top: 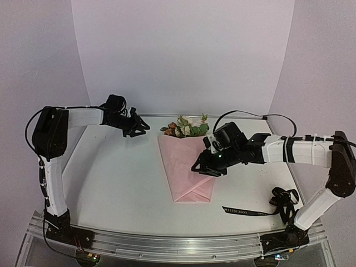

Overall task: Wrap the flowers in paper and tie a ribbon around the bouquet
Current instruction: Press the fold line of the folded wrapping paper, then pick up the ribbon from the center of the board.

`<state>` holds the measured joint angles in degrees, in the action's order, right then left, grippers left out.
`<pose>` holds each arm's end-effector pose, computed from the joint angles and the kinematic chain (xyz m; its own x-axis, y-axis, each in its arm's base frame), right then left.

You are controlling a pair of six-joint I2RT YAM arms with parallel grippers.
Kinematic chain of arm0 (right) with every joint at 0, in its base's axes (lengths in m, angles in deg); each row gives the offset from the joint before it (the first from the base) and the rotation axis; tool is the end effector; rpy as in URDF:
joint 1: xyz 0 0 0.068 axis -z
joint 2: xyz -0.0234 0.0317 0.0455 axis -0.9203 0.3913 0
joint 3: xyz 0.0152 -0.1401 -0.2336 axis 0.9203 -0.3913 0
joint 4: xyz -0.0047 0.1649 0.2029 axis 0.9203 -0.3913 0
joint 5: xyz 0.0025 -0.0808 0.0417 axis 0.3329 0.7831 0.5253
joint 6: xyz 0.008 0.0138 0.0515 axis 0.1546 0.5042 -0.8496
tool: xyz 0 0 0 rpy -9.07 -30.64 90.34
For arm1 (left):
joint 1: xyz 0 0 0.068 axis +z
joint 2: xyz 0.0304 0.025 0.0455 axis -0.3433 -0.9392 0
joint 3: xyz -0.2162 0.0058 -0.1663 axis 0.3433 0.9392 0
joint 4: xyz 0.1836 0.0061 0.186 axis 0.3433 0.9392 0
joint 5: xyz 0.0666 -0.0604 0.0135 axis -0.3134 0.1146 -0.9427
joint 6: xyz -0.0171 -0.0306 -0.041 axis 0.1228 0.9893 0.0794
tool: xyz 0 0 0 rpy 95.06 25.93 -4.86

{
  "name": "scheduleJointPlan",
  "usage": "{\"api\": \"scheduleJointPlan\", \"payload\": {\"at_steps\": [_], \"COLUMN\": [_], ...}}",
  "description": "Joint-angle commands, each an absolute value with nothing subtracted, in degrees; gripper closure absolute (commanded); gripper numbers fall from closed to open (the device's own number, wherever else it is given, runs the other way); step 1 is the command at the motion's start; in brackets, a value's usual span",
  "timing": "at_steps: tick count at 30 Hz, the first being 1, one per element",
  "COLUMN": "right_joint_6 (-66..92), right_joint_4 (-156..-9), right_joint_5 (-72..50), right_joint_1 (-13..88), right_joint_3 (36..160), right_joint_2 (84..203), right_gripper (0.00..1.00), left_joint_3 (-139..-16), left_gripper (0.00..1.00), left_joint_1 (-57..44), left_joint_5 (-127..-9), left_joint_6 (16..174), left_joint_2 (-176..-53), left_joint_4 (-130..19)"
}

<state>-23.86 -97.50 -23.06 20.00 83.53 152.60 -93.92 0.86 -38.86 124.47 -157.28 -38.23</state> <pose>0.2238 0.2575 0.2341 -0.9375 -0.0496 -0.3445 -0.2808 0.6928 0.6642 0.4276 -0.1719 0.2054 -0.9404 -0.2300 -0.2504 0.0617 0.6087 -0.7910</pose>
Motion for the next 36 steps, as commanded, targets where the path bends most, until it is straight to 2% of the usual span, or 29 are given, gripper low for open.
{"api": "scheduleJointPlan", "payload": {"at_steps": [1, 6, 13, 17, 21, 28, 31, 33, 36], "right_joint_6": [-20.60, -18.22, -8.06, -6.73, -7.39, -8.56, -10.39, -12.19, -14.79], "right_joint_4": [-106.36, -111.97, -117.35, -114.49, -111.95, -110.82, -109.82, -108.76, -107.80], "right_joint_5": [-18.67, -15.53, -12.14, -8.44, -2.28, 5.94, 6.26, 6.13, 6.06], "right_joint_1": [21.35, 21.26, 18.17, 18.03, 17.63, 12.78, 12.11, 11.97, 11.41], "right_joint_3": [82.18, 74.57, 63.01, 57.06, 54.21, 57.04, 57.57, 56.91, 55.95], "right_joint_2": [147.68, 138.92, 131.94, 131.20, 132.38, 139.73, 143.58, 144.93, 145.81], "right_gripper": [0.61, 0.57, 0.45, 0.37, 0.33, 0.28, 0.28, 0.31, 0.46], "left_joint_3": [-85.88, -76.77, -70.61, -67.52, -65.45, -64.11, -63.06, -62.67, -62.58], "left_gripper": [0.65, 0.64, 0.62, 0.62, 0.62, 0.61, 0.61, 0.61, 0.62], "left_joint_1": [-1.80, -5.70, -9.89, -10.81, -11.37, -11.40, -11.39, -11.39, -11.39], "left_joint_5": [-42.54, -44.89, -45.77, -45.15, -44.78, -45.05, -44.67, -44.67, -44.60], "left_joint_6": [125.82, 126.62, 126.68, 127.90, 128.06, 126.57, 127.09, 127.19, 127.01], "left_joint_2": [-148.45, -141.23, -135.03, -132.14, -129.83, -127.33, -127.00, -126.78, -126.67], "left_joint_4": [-40.65, -42.43, -43.03, -44.65, -44.96, -43.51, -44.36, -44.51, -44.12]}}
